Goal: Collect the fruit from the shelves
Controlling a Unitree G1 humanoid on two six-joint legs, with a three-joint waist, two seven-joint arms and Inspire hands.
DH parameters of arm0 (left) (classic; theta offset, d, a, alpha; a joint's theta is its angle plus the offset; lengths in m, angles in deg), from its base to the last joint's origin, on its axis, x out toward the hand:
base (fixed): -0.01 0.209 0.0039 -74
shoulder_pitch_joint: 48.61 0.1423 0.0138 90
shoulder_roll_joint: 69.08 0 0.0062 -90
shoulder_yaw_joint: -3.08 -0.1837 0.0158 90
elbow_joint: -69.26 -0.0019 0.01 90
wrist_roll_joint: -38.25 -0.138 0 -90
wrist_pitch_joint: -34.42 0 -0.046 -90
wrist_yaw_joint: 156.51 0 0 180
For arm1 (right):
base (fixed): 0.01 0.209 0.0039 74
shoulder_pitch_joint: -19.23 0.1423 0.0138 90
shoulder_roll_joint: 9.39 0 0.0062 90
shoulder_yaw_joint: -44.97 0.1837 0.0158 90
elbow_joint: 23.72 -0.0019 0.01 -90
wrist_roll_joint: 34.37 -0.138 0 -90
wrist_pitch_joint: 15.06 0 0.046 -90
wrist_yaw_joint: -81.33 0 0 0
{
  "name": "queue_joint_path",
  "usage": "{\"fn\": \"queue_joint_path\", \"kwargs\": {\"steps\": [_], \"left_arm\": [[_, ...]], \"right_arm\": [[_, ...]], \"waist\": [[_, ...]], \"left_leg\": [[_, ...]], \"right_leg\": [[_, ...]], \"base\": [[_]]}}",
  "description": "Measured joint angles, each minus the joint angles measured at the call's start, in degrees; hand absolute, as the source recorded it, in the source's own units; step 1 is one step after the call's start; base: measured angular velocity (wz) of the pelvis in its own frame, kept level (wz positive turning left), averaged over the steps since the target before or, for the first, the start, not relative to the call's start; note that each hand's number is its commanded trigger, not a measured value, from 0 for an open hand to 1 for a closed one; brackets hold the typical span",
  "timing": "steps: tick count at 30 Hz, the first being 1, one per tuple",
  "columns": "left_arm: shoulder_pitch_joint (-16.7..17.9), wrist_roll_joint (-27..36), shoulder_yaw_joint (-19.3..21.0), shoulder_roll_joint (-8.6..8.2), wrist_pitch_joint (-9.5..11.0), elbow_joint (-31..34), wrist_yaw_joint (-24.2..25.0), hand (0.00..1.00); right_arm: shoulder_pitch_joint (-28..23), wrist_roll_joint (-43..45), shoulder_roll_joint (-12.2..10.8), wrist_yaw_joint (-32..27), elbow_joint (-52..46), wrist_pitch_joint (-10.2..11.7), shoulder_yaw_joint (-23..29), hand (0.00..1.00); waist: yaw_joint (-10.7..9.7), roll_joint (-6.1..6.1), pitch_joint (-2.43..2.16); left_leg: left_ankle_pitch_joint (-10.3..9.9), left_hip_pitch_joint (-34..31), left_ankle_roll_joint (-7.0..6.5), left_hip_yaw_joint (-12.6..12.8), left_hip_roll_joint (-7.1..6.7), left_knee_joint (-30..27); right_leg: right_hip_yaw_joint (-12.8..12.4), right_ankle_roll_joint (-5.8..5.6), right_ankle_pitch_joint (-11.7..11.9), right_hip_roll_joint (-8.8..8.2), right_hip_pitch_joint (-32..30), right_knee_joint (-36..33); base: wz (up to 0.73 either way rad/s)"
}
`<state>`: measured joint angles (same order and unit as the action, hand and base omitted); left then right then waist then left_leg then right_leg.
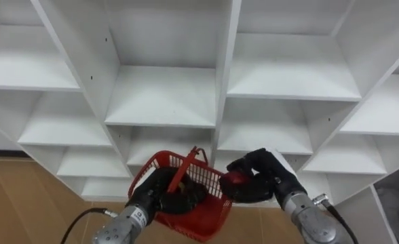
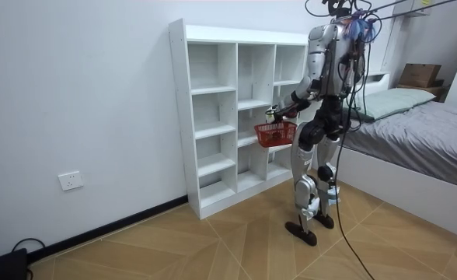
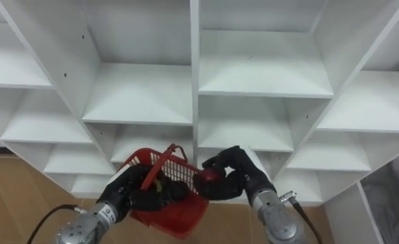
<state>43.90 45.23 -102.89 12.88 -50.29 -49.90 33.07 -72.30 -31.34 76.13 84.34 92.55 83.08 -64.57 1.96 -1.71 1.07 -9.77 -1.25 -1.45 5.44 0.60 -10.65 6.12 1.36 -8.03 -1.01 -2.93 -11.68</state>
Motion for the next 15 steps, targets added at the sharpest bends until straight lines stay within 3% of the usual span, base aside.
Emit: {"fn": "queue_joint_path", "kwargs": {"steps": [15], "left_arm": [[-0.1,0.3,-1.2,-0.12,0.0,-0.3,1.4,1.00]], "right_arm": [[0.1,4.1,-1.0,4.3,0.5,-0.5,-1.8,1.00]], "waist": [[0.1,0.53,0.17]], "left_leg": [[-0.1,-1.5,0.02,0.1,0.01,0.0]], "right_leg": [[0.5,-0.02,-0.1,-0.09,-1.3,0.1]], "base": [[0.00]]}}
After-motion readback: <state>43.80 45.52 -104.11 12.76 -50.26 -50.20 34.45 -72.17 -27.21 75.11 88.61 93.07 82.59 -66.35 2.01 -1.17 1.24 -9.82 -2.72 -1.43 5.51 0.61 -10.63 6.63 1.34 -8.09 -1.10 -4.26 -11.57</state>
